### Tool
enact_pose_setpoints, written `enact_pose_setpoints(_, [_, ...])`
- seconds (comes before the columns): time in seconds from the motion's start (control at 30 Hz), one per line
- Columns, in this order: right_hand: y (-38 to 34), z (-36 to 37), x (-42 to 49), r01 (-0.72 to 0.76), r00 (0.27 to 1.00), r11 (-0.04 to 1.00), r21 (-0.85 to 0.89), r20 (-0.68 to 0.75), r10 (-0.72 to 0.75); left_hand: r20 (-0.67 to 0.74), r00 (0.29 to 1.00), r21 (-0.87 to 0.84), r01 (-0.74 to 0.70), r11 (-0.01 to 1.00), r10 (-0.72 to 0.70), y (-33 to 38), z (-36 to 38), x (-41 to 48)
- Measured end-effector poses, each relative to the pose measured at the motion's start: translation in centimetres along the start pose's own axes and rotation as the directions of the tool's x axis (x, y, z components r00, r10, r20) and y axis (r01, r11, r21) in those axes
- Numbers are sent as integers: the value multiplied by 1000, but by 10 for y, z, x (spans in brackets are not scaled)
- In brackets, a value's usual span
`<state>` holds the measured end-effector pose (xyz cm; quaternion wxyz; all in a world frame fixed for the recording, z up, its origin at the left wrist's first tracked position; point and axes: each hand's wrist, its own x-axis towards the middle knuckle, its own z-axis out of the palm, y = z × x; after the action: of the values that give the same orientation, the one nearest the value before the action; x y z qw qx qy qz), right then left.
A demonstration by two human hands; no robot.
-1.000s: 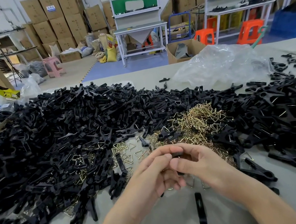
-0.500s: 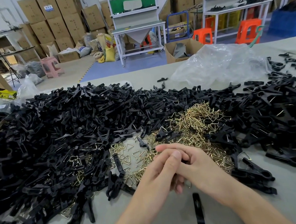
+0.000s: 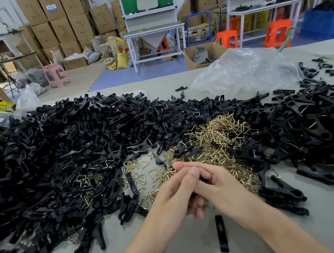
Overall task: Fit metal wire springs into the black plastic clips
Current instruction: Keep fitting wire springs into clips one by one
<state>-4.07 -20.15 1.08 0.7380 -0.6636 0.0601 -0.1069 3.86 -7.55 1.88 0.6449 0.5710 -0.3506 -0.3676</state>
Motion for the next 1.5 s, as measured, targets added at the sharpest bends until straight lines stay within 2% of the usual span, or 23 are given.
enact_pose_setpoints(0.2, [-4,0,0,9,999,1000,11,35,-9,-15,1000,14,6,1000,-6,2,-3,0])
enact_pose_setpoints(0.33, [-5,1,2,63,997,998,10,33,-64,-97,995,40,-31,999,35,7,-5,0])
enact_pose_setpoints(0.47, [-3,0,2,173,984,975,-138,72,-164,-224,972,58,-60,997,72,9,-10,-1])
enact_pose_setpoints(0.57, [1,-1,0,170,985,945,-278,42,-165,-323,933,197,-97,976,158,8,-12,-3])
enact_pose_setpoints(0.63, [-4,-6,0,141,981,942,-305,-88,-175,-379,882,426,-103,899,281,4,-17,-6])
enact_pose_setpoints(0.67, [-11,-12,1,159,965,962,-222,-170,-199,-388,855,536,-95,839,345,2,-19,-7])
enact_pose_setpoints(0.7, [-23,-23,4,226,939,973,-54,-253,-233,-387,834,620,-80,780,393,0,-22,-8])
enact_pose_setpoints(0.73, [-37,-37,6,336,900,928,161,-347,-265,-384,819,687,-56,724,427,-1,-24,-8])
enact_pose_setpoints(0.8, [-67,-64,6,544,796,703,458,-548,-259,-383,783,810,29,586,490,-2,-27,-6])
enact_pose_setpoints(0.83, [-79,-75,5,598,763,609,521,-603,-234,-392,764,852,91,516,512,-3,-29,-5])
enact_pose_setpoints(0.87, [-84,-81,4,615,753,568,546,-620,-219,-409,746,875,158,458,525,-5,-31,-5])
enact_pose_setpoints(0.93, [-79,-75,5,548,794,645,533,-575,-199,-462,723,879,299,371,514,-7,-36,-4])
enact_pose_setpoints(1.0, [-57,-54,8,404,844,840,361,-501,-191,-542,731,840,456,293,415,-9,-41,-4])
enact_pose_setpoints(1.03, [-44,-40,9,319,857,931,176,-473,-205,-582,736,813,526,249,345,-9,-44,-5])
enact_pose_setpoints(1.07, [-32,-27,10,234,868,971,-51,-439,-233,-617,733,787,583,202,286,-8,-49,-6])
enact_pose_setpoints(1.1, [-21,-16,11,167,880,945,-281,-390,-271,-639,726,769,619,163,256,-9,-54,-7])
enact_pose_setpoints(1.13, [-11,-7,11,126,901,867,-483,-310,-304,-642,725,764,632,130,248,-9,-59,-8])
enact_pose_setpoints(1.2, [8,2,14,83,951,595,-799,-114,-286,-610,742,789,602,124,277,-8,-67,-9])
enact_pose_setpoints(1.23, [15,3,15,74,967,447,-892,-45,-249,-586,751,808,572,142,305,-8,-69,-9])
enact_pose_setpoints(1.27, [20,1,16,70,975,351,-934,-11,-222,-563,761,824,547,147,323,-8,-69,-9])
enact_pose_setpoints(1.3, [22,0,16,60,978,311,-948,-6,-207,-543,770,836,531,135,336,-8,-67,-10])
enact_pose_setpoints(1.37, [19,-2,17,37,978,311,-950,-30,-208,-507,790,859,497,123,345,-6,-63,-9])
enact_pose_setpoints(1.5, [19,-2,18,74,961,292,-954,-11,-278,-453,785,891,390,230,423,-3,-59,-6])
